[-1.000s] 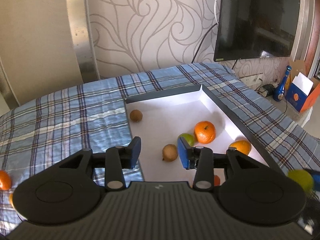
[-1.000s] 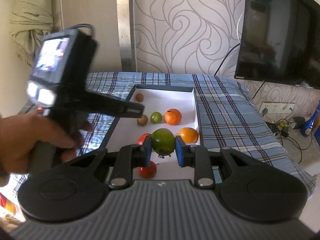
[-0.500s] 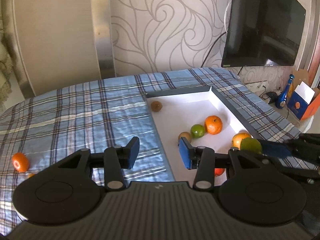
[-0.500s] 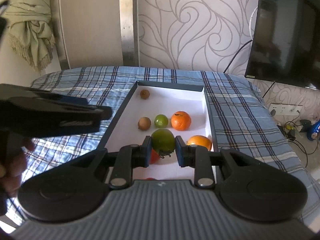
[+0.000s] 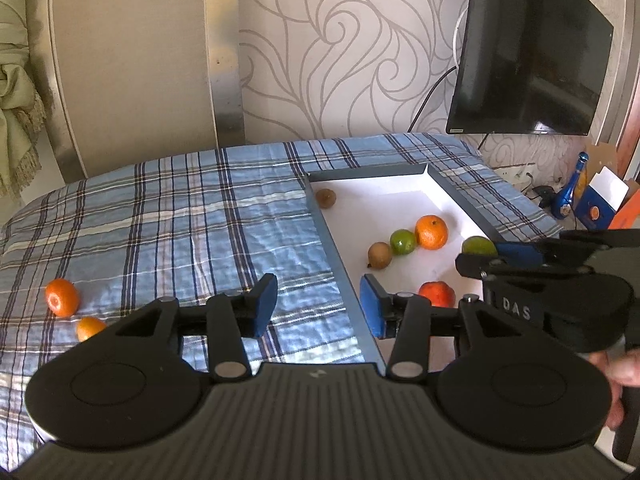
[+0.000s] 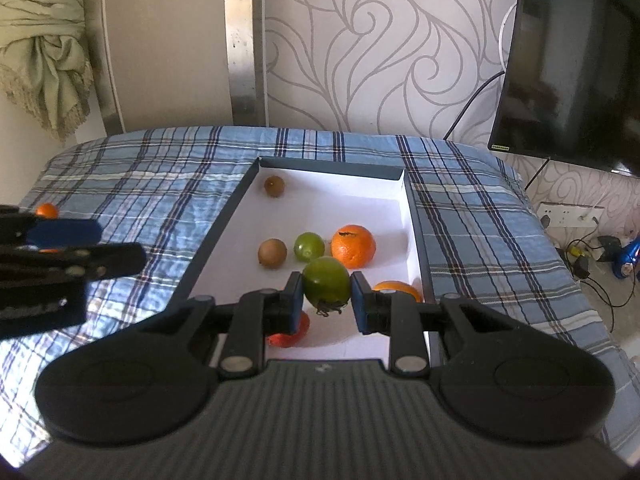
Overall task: Organize fruits
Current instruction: 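Lower the green fruit into the tray and open right gripper, then move both open grippers back toward the two oranges on the bedspread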
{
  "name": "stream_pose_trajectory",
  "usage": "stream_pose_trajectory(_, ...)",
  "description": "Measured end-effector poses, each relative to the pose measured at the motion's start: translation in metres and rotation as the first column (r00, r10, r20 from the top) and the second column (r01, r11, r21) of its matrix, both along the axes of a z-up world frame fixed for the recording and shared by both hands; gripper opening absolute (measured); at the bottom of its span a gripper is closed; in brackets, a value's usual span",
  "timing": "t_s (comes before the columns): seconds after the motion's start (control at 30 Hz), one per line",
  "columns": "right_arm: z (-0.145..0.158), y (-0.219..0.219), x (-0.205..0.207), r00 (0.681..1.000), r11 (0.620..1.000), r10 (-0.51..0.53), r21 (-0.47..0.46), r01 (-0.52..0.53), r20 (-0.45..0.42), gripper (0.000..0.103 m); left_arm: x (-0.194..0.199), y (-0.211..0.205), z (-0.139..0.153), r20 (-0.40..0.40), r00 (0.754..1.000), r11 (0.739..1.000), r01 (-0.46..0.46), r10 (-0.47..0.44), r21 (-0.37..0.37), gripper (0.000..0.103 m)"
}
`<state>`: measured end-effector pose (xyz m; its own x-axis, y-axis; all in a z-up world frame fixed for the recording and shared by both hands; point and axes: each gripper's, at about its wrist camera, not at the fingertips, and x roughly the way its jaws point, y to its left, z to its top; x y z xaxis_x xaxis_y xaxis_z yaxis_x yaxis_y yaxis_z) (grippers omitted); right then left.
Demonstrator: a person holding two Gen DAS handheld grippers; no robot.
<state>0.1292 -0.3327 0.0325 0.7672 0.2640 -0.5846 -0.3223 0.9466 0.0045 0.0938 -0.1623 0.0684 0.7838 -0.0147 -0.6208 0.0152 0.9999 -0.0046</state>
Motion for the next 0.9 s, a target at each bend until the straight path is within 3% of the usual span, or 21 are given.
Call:
stream_pose_trajectory(0.5, -0.007, 0.008, 0.011, 1.000, 0.999, -0.021, -0.031, 0.021, -0.002, 0.029, -0.019, 0.014, 0.001, 0.016, 1.000, 1.000, -0.019, 0.019, 0.020, 0.053)
stream_pose_trajectory(0.57, -0.008, 0.010, 0.012, 1.000, 0.999, -0.024, -0.033, 0.024, -0.005, 0.035, -0.021, 0.017, 0.000, 0.014, 1.000, 1.000, -0.023, 0.023, 0.021, 0.053)
stream_pose_trajectory(0.63, -0.008, 0.011, 0.010, 0.999, 0.999, -0.031, -0.036, 0.032, 0.009, 0.051, -0.023, 0.020, 0.000, 0.011, 1.000, 0.999, -0.028, 0.027, 0.021, 0.053)
stream_pose_trajectory(0.9, -0.002, 0.016, 0.005, 0.998, 0.998, -0.037, -0.048, 0.039, 0.045, 0.051, -0.029, 0.029, -0.002, 0.008, 0.999, 0.999, -0.037, 0.037, 0.017, 0.053)
